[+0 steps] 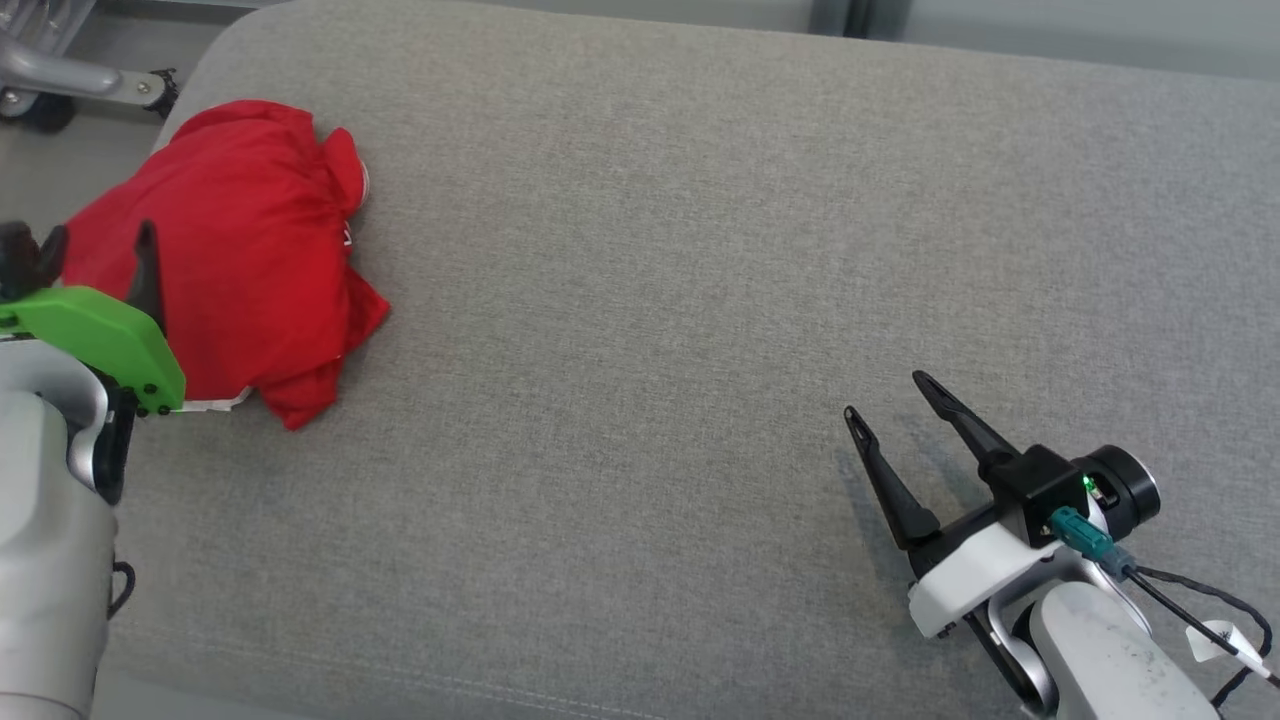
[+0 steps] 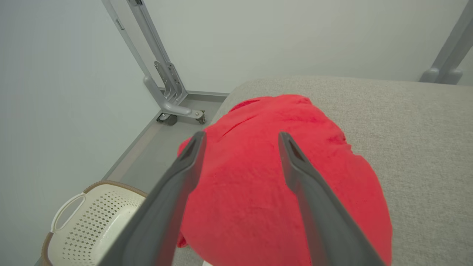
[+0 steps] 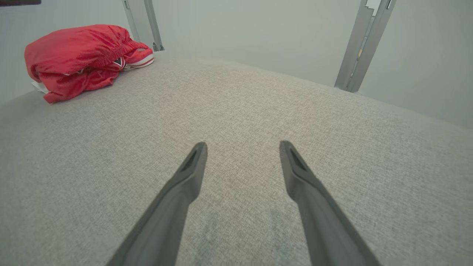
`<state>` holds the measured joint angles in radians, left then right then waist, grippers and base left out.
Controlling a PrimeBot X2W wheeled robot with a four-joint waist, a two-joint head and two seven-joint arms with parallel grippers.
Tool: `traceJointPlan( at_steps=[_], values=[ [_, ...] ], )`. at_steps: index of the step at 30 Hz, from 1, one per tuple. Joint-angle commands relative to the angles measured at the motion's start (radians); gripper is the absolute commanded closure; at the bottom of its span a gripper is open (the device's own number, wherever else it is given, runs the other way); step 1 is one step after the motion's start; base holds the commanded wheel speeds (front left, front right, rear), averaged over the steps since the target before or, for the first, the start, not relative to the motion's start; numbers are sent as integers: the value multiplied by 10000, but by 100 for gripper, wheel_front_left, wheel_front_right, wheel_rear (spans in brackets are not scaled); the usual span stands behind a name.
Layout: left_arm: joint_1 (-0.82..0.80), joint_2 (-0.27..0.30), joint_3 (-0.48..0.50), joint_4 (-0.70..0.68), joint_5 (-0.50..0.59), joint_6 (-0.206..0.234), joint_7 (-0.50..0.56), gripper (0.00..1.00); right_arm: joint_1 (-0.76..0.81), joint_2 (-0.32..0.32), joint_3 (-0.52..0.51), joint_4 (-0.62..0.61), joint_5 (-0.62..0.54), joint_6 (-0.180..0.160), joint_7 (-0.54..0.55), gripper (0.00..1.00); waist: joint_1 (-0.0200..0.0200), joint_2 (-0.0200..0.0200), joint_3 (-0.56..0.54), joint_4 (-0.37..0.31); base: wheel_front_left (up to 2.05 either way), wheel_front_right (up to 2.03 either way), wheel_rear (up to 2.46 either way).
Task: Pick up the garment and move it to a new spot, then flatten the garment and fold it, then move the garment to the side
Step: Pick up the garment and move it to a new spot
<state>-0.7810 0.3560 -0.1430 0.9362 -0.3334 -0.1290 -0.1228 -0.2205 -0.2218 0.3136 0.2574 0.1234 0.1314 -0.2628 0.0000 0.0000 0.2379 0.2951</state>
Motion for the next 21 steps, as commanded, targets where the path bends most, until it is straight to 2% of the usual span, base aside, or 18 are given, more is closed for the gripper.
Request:
traceJointPlan(
  at_steps=[1,5,10,18,19,20,21],
  values=[
    [-231,136,-127,76,-299,-11,198,0,-165,-67,-7,-53,68,-13,-29,0,0,0,517,-497,0,0,0],
    [-651,474,-724,406,-1258,-13,1108,0,-359,-178,5,-165,75,-13,-29,0,0,0,894,-833,0,0,0],
    [-967,748,-1016,938,-2071,-14,1844,0,-559,-267,30,-266,105,-13,-29,0,0,0,1271,-1168,0,0,0],
    [-1216,581,-1060,2016,-2404,-4,2048,0,-569,-310,-118,-332,116,-13,-29,0,0,0,1481,-1343,0,0,0],
    [-1263,549,-1071,2125,-2397,12,1992,20,-572,-309,-144,-337,116,-13,-29,0,0,0,1497,-1336,0,0,0],
    [-1312,520,-1104,2197,-2370,39,1934,100,-577,-306,-169,-338,105,-13,-29,0,0,0,1507,-1323,0,0,0],
    [-1349,516,-1137,2267,-2333,47,1877,100,-583,-297,-190,-334,93,-13,-29,0,0,0,1513,-1304,0,0,0]
  ],
)
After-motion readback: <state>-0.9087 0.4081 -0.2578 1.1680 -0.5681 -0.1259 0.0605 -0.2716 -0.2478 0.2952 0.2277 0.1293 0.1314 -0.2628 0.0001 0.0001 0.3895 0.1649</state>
